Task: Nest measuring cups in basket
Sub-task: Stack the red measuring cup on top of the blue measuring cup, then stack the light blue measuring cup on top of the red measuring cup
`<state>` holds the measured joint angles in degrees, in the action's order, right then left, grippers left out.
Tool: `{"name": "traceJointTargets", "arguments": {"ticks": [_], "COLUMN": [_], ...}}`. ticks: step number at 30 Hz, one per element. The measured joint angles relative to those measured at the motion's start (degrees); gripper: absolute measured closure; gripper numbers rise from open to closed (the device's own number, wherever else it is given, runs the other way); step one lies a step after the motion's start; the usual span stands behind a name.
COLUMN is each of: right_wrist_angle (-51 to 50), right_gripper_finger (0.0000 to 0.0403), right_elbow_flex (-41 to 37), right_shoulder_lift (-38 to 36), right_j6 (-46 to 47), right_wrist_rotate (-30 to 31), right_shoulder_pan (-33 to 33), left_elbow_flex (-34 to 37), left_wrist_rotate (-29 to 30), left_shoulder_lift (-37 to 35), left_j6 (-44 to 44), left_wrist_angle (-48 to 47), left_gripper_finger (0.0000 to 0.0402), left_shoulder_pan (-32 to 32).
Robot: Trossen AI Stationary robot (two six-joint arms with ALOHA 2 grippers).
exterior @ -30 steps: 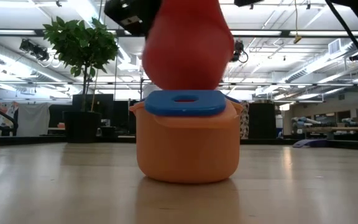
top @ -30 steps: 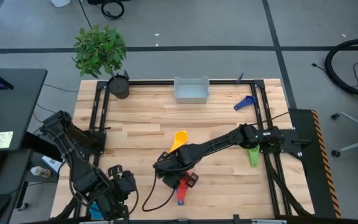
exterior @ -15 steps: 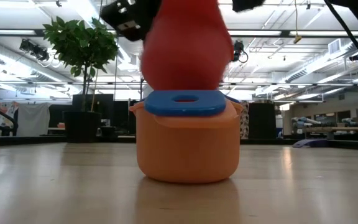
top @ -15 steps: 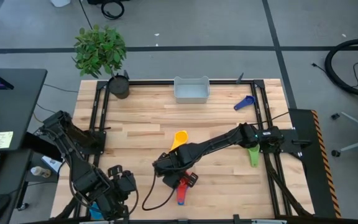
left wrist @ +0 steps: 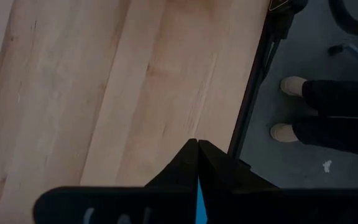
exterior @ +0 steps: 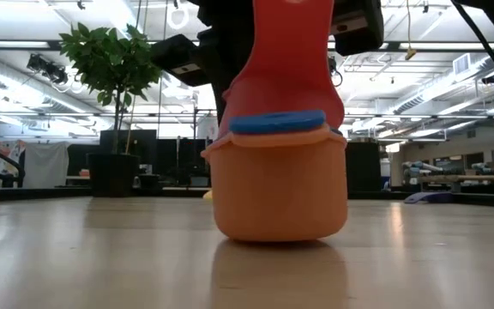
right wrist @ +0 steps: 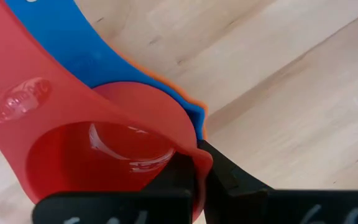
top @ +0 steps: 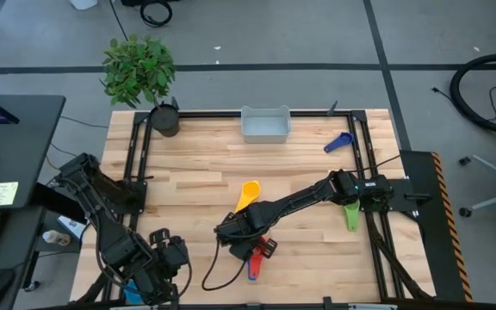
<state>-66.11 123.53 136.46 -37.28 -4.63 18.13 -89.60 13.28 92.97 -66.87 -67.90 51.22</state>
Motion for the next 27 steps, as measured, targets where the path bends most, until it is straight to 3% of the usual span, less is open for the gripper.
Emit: {"name": "traceJointTargets", "arguments": {"ticks": [9, 18, 27], "right_wrist_angle": [-4.54, -4.98, -6.61], "right_gripper_finger": [0.0392, 0.032, 0.0288], "right_elbow_flex": [-0.09, -0.42, -0.18], "right_shoulder_lift": [0.0, 0.59, 0.52], "right_j6": [1.29, 1.29, 1.57], "right_wrist_rotate": [0.17, -0.92, 1.36], "right_shoulder_pan": [-1.49, -1.77, -0.88], "left_elbow_flex": [0.0, 0.0, 0.0], "left_wrist_rotate": [0.0, 0.0, 0.0], "left_shoulder_lift": [0.0, 0.0, 0.0], "left_j6": [0.0, 0.02, 0.04], "left_wrist_angle": [0.02, 0.04, 0.04], "left_gripper_finger": [0.0386, 0.0386, 0.0386], "left_shoulder_pan": [0.0, 0.0, 0.0]}}
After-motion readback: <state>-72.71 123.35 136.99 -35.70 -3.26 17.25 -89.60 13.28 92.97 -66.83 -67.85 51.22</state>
